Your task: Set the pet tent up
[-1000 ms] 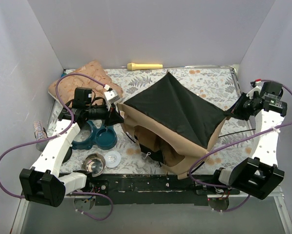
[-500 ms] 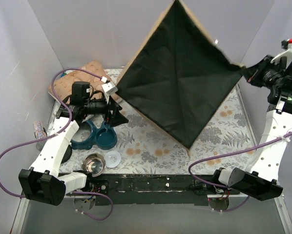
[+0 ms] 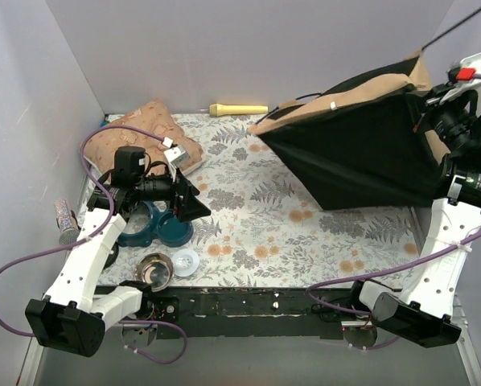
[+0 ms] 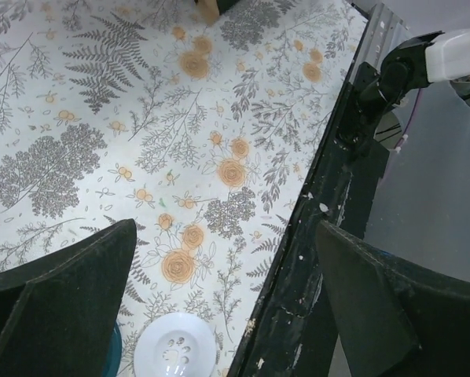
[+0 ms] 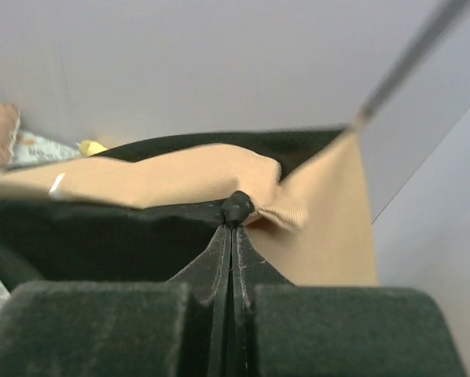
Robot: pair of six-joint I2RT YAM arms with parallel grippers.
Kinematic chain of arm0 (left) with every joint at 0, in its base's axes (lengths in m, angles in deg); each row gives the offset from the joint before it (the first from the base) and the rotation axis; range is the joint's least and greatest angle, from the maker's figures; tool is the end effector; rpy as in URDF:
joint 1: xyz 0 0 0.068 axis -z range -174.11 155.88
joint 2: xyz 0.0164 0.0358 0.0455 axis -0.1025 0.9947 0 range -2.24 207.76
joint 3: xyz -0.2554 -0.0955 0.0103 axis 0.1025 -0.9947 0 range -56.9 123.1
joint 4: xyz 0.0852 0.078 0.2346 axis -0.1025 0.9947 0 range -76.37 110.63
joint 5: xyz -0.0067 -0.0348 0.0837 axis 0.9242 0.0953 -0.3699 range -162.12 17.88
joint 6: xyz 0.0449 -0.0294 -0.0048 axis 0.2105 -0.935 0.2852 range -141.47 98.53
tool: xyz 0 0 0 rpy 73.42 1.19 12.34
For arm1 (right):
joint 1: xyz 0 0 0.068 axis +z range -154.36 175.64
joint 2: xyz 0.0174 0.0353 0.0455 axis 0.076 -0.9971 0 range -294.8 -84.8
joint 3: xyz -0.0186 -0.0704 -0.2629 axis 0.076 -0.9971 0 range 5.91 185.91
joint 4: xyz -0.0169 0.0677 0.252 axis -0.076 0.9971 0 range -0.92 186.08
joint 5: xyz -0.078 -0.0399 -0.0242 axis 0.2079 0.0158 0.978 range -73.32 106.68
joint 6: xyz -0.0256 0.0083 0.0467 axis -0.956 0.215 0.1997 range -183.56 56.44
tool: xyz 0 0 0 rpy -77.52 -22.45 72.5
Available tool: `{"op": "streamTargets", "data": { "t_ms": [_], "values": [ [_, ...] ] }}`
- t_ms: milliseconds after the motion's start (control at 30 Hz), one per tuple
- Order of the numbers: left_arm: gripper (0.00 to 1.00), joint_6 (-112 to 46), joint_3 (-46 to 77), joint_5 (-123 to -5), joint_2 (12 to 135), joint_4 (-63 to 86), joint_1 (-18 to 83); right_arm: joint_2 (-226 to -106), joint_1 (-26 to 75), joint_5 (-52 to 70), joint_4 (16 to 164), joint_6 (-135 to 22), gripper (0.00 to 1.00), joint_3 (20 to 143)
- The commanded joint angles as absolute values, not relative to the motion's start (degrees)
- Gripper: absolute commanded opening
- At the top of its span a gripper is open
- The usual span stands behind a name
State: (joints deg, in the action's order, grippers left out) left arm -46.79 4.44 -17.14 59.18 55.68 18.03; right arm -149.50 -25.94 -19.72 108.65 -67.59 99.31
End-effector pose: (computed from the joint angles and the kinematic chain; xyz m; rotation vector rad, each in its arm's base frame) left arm 0.1980 -0.0724 0.3417 0.2592 2.3052 -1.4359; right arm 0.1887 -0.0519 0.5388 -0.3079 1.4100 0.0815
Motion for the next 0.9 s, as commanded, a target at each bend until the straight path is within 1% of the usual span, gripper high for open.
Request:
{"op": "streamTargets", "data": {
  "t_ms": [0,100,133,233,300,367,433,467,533,600,700,800,867],
  "values": [
    [0.98,-51.84,6.72,-12.81,53.49,52.34,18.19,-144.83,-24.75,-29.78,95.69,-78.14,0.01,93.2],
    [0.96,-68.35,11.2,-11.3,52.51,37.41,18.19,-142.2,-24.75,-41.02,89.71,-77.8,0.01,88.89],
    [0.95,-72.84,13.3,-11.82,53.38,32.93,18.19,-141.15,-24.58,-44.63,84.39,-75.28,0.01,86.61],
    [0.9,-75.52,21.03,-14.72,58.03,29.11,18.19,-138.94,-22.3,-53.26,69.08,-61.15,0.01,79.32],
    [0.88,-73.25,24.38,-17.09,60.5,28.93,18.19,-138.15,-18.44,-54.86,68.24,-59.69,0.01,78.07],
    [0.89,-67.9,26.67,-16.93,62.43,30.24,18.19,-138.15,-15.45,-55.13,71.31,-61.45,0.01,79.03],
    [0.92,-65.24,28.26,-15.71,64.19,29.72,18.19,-138.76,-13.77,-55.3,73.07,-61.19,0.01,80.78],
    [0.93,-64.54,29.92,-12.82,66.2,29.02,18.28,-139.28,-13.42,-55.3,73.26,-60.49,0.01,81.66],
    [0.93,-67.24,34.05,-10.78,70.07,27.53,18.8,-140.25,-12.54,-54.51,73.08,-58.38,0.01,82.72],
    [0.93,-69.71,38.35,-10.25,73.68,26.47,20.9,-141.22,-11.31,-54.69,73.08,-56.71,0.01,83.69],
    [0.94,-67.18,42.23,-12.87,76.93,26.47,26.0,-142.36,-8.85,-54.17,74.22,-55.56,0.01,84.83],
    [0.94,-66.47,46.18,-12.88,80.36,27.52,27.86,-143.68,-6.04,-49.35,78.96,-58.36,0.01,86.85],
    [0.94,-66.03,48.82,-14.28,82.21,28.66,27.86,-144.03,-4.45,-43.3,82.12,-61.52,0.01,88.17]
  ]
}}
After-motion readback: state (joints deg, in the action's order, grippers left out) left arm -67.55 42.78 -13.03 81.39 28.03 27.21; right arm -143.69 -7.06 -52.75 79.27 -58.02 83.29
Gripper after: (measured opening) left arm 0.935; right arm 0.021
